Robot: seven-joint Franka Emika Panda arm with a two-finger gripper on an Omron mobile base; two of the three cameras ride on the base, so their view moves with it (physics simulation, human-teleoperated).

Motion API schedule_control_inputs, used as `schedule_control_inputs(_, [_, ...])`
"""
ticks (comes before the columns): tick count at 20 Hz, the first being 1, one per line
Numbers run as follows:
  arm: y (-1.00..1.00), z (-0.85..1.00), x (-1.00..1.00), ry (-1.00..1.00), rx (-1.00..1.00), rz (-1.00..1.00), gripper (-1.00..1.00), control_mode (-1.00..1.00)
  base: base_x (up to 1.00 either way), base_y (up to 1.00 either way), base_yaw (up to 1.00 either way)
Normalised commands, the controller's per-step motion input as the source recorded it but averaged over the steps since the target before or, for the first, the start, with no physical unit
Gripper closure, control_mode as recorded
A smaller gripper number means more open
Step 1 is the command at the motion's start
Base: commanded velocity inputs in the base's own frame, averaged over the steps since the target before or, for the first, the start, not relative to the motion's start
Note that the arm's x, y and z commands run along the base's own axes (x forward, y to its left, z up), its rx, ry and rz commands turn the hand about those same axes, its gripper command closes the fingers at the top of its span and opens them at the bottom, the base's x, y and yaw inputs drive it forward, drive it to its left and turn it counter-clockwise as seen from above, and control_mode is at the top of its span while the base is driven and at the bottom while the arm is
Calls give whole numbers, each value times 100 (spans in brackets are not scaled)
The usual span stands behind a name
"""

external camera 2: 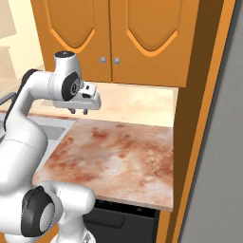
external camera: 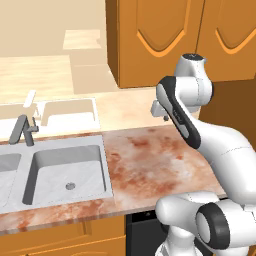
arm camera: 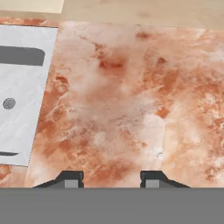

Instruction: Open the cabinet and move the ladle to the pot. Then close the cabinet.

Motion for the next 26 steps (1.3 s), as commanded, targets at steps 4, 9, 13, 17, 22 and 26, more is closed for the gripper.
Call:
schedule_control_inputs(4, [0, 0, -1, -2, 0, 0, -100, -100, 0, 0, 0])
schedule_control_inputs(9, [-14, 6, 0, -3, 0, -2, -100, -100, 0, 0, 0])
schedule_control_inputs(13, [-34, 31, 7, -2, 0, -4, -100, -100, 0, 0, 0])
schedule_control_inputs(17, [-34, 52, 11, 0, 0, -1, -100, -100, 0, 0, 0])
schedule_control_inputs(22, [-30, 65, 4, -2, 0, 0, -100, -100, 0, 0, 0])
schedule_control_inputs(26, [-16, 58, 13, -10, 0, 0, -100, -100, 0, 0, 0])
